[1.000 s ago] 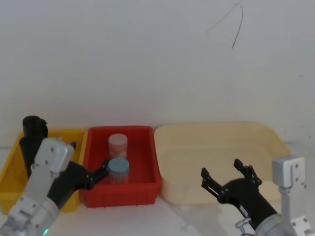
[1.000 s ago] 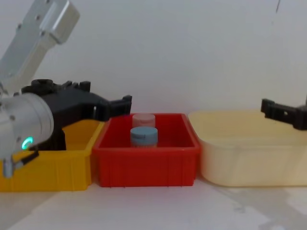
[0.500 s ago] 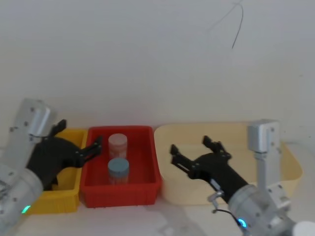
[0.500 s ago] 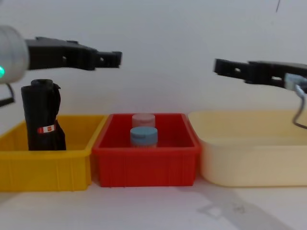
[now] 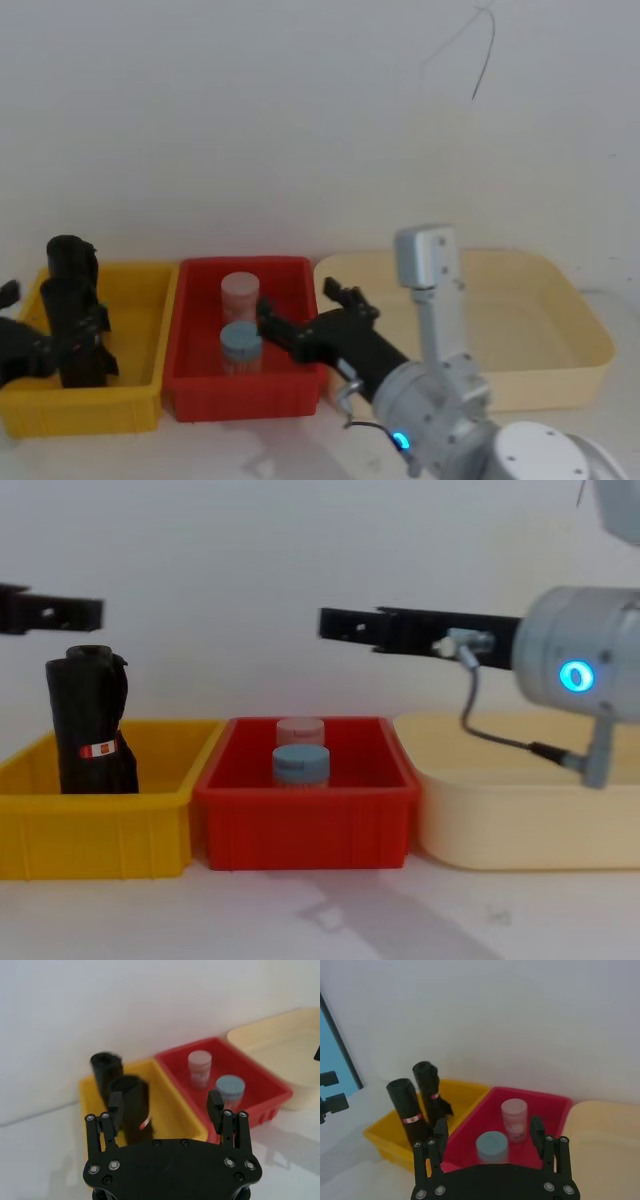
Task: Pick up the garbage bag with the one hand and transfer it to the other hand.
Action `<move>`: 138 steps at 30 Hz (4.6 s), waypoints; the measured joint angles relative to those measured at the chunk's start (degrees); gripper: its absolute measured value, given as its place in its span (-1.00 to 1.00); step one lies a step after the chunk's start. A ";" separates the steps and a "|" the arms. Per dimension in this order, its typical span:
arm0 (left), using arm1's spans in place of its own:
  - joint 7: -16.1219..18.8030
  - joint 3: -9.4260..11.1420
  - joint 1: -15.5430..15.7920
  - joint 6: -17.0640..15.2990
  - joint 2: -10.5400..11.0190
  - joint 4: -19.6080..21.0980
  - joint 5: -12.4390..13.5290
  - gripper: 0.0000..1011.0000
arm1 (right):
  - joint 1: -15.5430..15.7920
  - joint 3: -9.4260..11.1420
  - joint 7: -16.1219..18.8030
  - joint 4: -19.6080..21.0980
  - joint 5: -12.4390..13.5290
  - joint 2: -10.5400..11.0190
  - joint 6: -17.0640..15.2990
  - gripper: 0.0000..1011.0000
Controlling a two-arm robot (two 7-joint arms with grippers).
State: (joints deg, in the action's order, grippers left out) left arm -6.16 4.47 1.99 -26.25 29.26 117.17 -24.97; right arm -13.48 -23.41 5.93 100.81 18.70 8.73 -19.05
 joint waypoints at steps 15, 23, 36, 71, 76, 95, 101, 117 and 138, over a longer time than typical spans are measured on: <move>-4.81 -3.11 -0.27 2.43 3.46 -4.29 -1.31 0.98 | -5.27 -5.98 -2.28 -7.82 -5.39 -4.80 -0.73 0.98; -7.64 0.26 5.75 3.37 3.59 -10.16 -0.12 0.98 | -8.42 -7.41 -2.81 -12.51 -7.60 -6.53 -0.41 0.98; -9.94 5.01 13.47 3.45 2.09 -18.28 1.51 0.98 | -13.19 -8.01 -2.96 -20.50 -10.04 -8.40 0.55 0.98; -9.87 4.50 19.11 6.75 -5.40 -31.20 -4.11 0.98 | -18.88 -3.80 -4.81 -31.38 -10.91 -11.85 -4.00 0.98; -10.44 4.92 19.93 7.16 -5.84 -32.85 -4.64 0.98 | -19.15 -3.09 -4.40 -31.60 -10.41 -12.01 -6.04 0.98; -11.47 5.62 21.37 7.90 -6.58 -35.68 -5.59 0.98 | -17.74 0.10 1.11 -24.89 -5.42 -12.26 -15.69 0.98; -11.58 5.68 21.53 7.98 -6.66 -35.99 -5.68 0.98 | -16.99 0.28 2.03 -23.17 -5.07 -12.20 -16.35 0.98; -11.70 5.78 21.68 8.06 -6.75 -36.35 -5.80 0.98 | -16.07 -2.07 2.40 -24.49 -8.93 -10.87 -9.54 0.98; -11.72 5.79 21.75 8.09 -6.78 -36.46 -5.82 0.98 | -17.53 -2.96 1.78 -30.29 -12.24 -11.56 -5.31 0.98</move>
State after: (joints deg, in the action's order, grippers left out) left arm -17.88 10.25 23.74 -18.16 22.48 80.72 -30.79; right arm -31.00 -26.38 7.70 70.52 6.47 -2.84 -24.36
